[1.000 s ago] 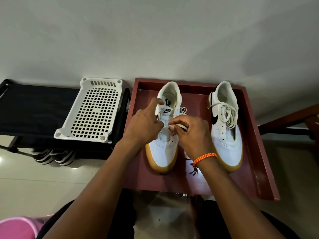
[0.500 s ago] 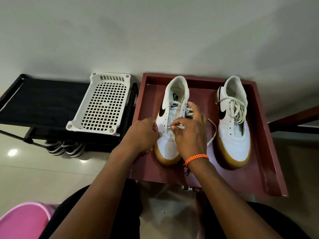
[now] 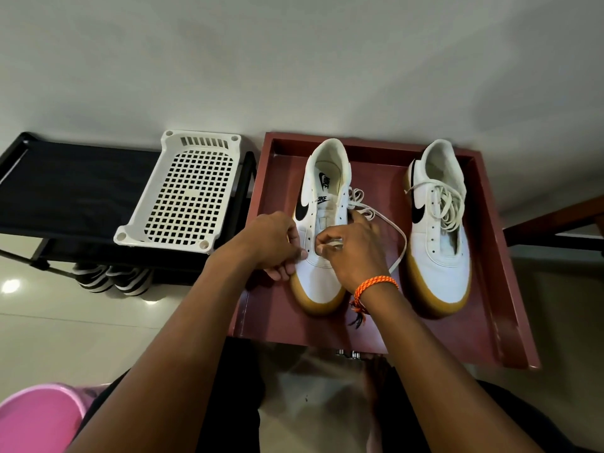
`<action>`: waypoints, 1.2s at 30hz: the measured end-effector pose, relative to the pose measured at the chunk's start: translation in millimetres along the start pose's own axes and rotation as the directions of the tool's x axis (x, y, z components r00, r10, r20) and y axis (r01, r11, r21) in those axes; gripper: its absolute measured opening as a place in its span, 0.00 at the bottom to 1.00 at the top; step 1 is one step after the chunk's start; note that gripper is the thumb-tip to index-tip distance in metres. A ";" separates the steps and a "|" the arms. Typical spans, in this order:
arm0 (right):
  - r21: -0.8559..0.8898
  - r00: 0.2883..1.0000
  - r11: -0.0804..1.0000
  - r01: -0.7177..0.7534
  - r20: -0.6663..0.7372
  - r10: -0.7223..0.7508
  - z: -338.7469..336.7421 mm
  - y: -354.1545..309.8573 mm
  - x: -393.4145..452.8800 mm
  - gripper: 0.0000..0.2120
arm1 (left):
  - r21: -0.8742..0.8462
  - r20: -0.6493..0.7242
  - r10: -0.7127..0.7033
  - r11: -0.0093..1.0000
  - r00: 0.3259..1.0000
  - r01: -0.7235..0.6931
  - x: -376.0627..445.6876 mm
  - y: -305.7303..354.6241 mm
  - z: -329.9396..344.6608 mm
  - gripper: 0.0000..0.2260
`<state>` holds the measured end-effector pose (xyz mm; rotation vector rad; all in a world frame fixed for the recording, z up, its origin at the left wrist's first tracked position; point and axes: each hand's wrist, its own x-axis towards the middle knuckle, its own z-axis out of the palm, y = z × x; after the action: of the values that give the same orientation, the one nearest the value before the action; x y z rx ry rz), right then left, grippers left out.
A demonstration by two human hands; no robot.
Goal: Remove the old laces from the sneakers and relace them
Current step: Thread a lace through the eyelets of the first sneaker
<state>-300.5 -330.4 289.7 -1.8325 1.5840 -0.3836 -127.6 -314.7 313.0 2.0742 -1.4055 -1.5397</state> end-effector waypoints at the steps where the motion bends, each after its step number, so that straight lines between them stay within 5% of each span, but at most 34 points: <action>1: 0.018 1.000 1.000 0.004 0.008 -0.004 0.9 1.0 1.6 0.12 | 0.000 0.003 0.001 1.000 1.000 -0.001 0.8 0.2 -0.6 0.09; 11: 0.141 0.979 0.970 -0.198 0.066 0.191 0.1 -0.7 -1.0 0.04 | 0.001 -0.023 0.026 1.000 0.999 -0.026 10.0 0.7 2.4 0.02; 15: 0.220 0.977 0.954 -0.206 0.107 0.187 5.4 5.8 3.1 0.11 | 0.008 -0.014 0.052 0.999 0.999 -0.052 10.8 -1.5 1.3 0.02; 18: 0.246 0.970 0.943 -0.224 0.147 0.192 14.6 11.8 10.3 0.03 | 0.008 -0.004 0.062 0.998 0.998 -0.062 11.0 -2.7 0.4 0.03; 25: 0.249 0.968 0.943 -0.220 0.178 0.179 11.6 9.6 9.5 0.04 | -0.010 0.033 0.060 0.998 0.998 -0.060 9.4 -3.2 -1.2 0.03; 28: 0.190 0.969 0.958 -0.215 0.166 0.185 10.0 10.3 10.2 0.15 | -0.001 0.026 0.056 0.998 0.998 -0.056 8.5 -2.3 0.1 0.03; 36: 0.162 0.977 0.971 -0.178 0.143 0.156 14.0 10.5 10.1 0.20 | 0.083 -0.023 0.105 0.991 0.994 -0.103 8.7 -3.2 3.8 0.02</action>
<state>-297.6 -336.2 270.5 -1.5478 1.5509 -0.3089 -128.9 -318.4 303.8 2.0232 -1.5647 -1.4314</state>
